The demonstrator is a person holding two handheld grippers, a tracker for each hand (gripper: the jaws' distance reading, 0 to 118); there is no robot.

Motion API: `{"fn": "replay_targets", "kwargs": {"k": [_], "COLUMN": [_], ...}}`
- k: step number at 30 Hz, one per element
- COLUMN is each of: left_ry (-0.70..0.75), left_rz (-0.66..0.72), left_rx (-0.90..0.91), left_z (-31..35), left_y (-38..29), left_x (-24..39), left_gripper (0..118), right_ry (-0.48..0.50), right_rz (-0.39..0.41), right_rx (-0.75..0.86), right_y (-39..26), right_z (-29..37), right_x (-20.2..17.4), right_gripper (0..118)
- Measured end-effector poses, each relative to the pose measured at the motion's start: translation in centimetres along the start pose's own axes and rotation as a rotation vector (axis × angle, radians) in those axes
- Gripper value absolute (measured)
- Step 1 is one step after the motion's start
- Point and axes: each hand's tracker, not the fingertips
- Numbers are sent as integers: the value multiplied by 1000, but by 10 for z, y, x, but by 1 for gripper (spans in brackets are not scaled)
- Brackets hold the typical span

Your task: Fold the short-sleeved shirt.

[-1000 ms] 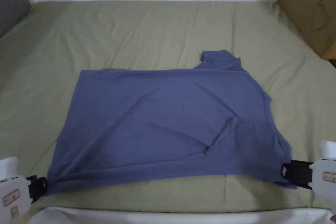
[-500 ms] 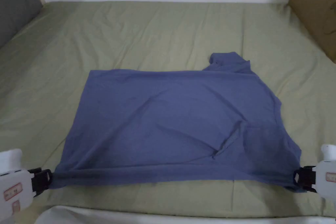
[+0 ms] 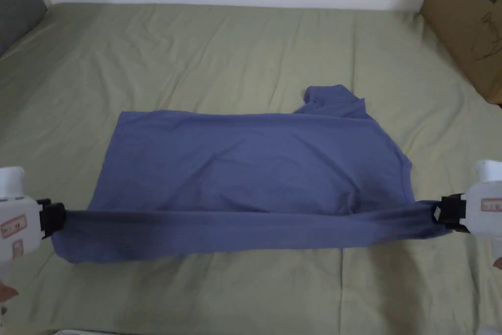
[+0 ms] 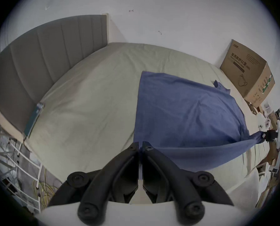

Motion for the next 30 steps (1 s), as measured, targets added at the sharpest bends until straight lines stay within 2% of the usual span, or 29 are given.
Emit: {"fn": "replay_targets", "kwargs": {"k": [5, 6, 7, 8, 9, 10, 11, 12, 13, 15, 16, 17, 18, 20, 21, 22, 23, 28, 29, 30], "left_ry": [28, 48, 71, 81, 89, 84, 73, 71, 65, 53, 46, 35, 10, -41, -48, -36, -18, -22, -20, -25], "left_rz": [-23, -66, -92, -91, -86, -75, -40, -15, -1, 10, 12, 14, 14, 35, 31, 27, 11, 37, 40, 50], "left_rx": [-31, -28, -28, -33, -44, -51, -62, -68, -59, -64, -65, -59, -60, -40, -50, -54, -56, -72, -61, -55], "left_z": [-57, -66, -75, -83, -87, -89, -91, -89, -85, -73, -66, -57, -48, -27, -19, -15, -11, -12, -14, -16], "left_y": [35, 37, 37, 37, 38, 37, 34, 32, 30, 25, 21, 15, 10, -6, -14, -24, -34, -58, -59, -58], "left_x": [9, 12, 17, 19, 21, 19, 17, 15, 12, 7, 5, 3, 2, -1, 0, 1, -1, -3, -4, -4], "left_gripper": [3, 5, 13, 31, 61, 79, 92, 99, 101, 102, 101, 96, 72, 50, 38, 8, 3, 3, 5, 25], "right_ry": [-40, -45, -52, -63, -110, -155, -163, -156, -148, -104, -82, -67, -58, -57, -59, -47, -11, -20, -10, -1], "right_rz": [34, 37, 40, 48, 86, 116, 143, 152, 139, 92, 59, 34, 15, 0, -9, -15, -24, -65, -78, -87], "right_rx": [-78, -101, -114, -114, -125, -134, -117, -108, -107, -81, -58, -41, -22, 14, 24, 14, -5, -19, -25, -27], "right_y": [37, 41, 44, 45, 46, 47, 47, 47, 45, 43, 40, 36, 31, 15, 6, -3, -14, -54, -59, -63], "right_z": [-53, -63, -72, -78, -82, -84, -83, -79, -74, -61, -53, -45, -37, -21, -17, -13, -10, -5, -5, -5], "right_x": [-4, -4, -5, -7, -10, -13, -13, -12, -10, -3, 1, 6, 9, 14, 15, 18, 21, 17, 17, 17], "right_gripper": [1, 2, 11, 34, 70, 75, 75, 75, 75, 73, 67, 56, 23, 4, 1, 0, 0, 0, 0, 0]}}
